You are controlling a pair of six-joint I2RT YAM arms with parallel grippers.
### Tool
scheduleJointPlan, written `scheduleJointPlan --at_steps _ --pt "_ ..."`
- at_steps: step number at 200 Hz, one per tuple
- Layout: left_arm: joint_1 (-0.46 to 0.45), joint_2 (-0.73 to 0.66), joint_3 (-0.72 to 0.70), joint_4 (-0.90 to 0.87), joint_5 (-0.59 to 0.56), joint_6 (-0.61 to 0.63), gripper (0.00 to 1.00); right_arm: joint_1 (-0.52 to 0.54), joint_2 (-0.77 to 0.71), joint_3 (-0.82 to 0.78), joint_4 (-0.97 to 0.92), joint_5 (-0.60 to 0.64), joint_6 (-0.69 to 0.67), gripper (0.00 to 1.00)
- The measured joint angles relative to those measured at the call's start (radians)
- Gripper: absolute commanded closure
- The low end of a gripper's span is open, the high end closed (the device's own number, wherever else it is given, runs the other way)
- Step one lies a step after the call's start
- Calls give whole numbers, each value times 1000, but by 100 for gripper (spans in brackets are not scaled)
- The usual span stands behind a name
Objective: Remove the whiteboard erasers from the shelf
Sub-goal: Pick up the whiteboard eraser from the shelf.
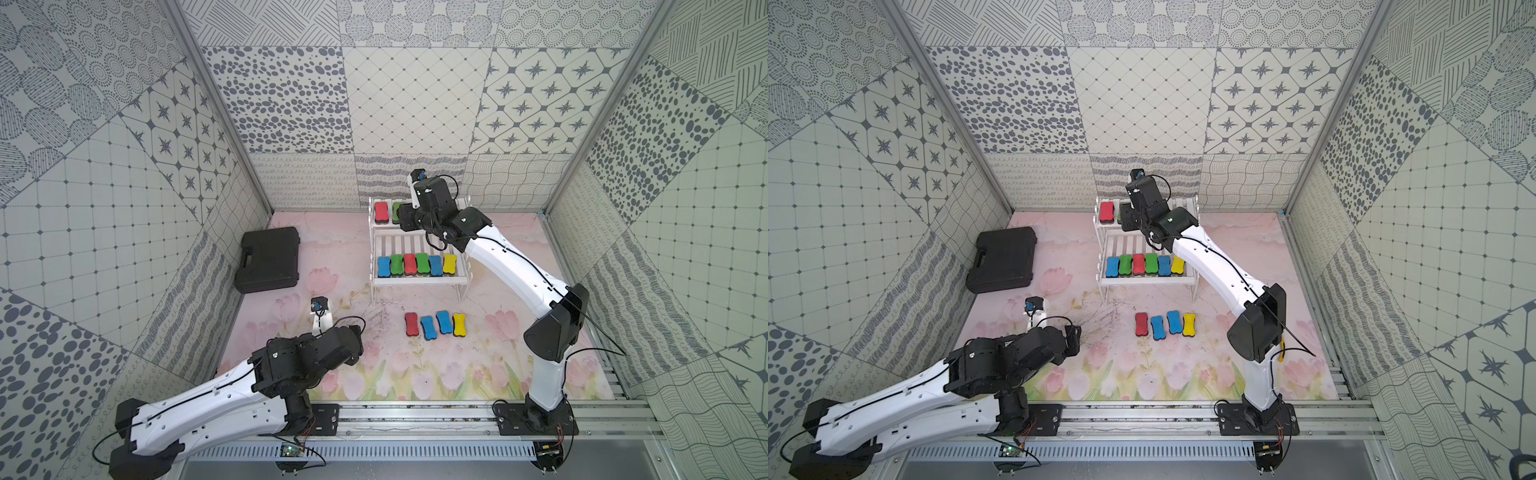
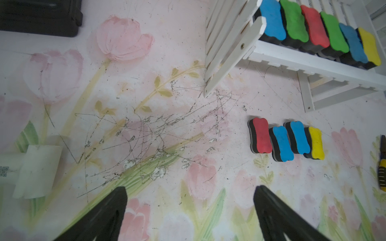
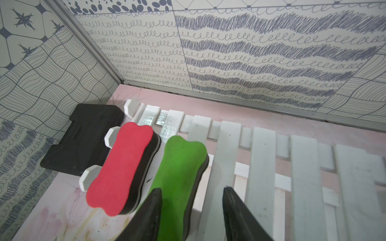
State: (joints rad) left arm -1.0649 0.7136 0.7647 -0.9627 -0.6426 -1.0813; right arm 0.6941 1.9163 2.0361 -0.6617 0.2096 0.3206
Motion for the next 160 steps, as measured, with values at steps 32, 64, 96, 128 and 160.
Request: scheduleJointPlan --at_steps 32,64,96,128,160 --pt "0 -3 -8 -2 1 -5 0 -11 -2 11 -16 -14 -21 45" --pt "0 -3 -10 -2 1 -8 1 -3 -2 72 -70 -18 -33 41" --pt "0 -2 -10 0 1 -11 1 34 7 153 -91 35 -13 40" --pt "1 -2 -10 1 1 -15 0 57 50 196 -93 83 8 39" --pt "1 -5 -10 0 1 -18 0 58 105 207 -113 114 15 39"
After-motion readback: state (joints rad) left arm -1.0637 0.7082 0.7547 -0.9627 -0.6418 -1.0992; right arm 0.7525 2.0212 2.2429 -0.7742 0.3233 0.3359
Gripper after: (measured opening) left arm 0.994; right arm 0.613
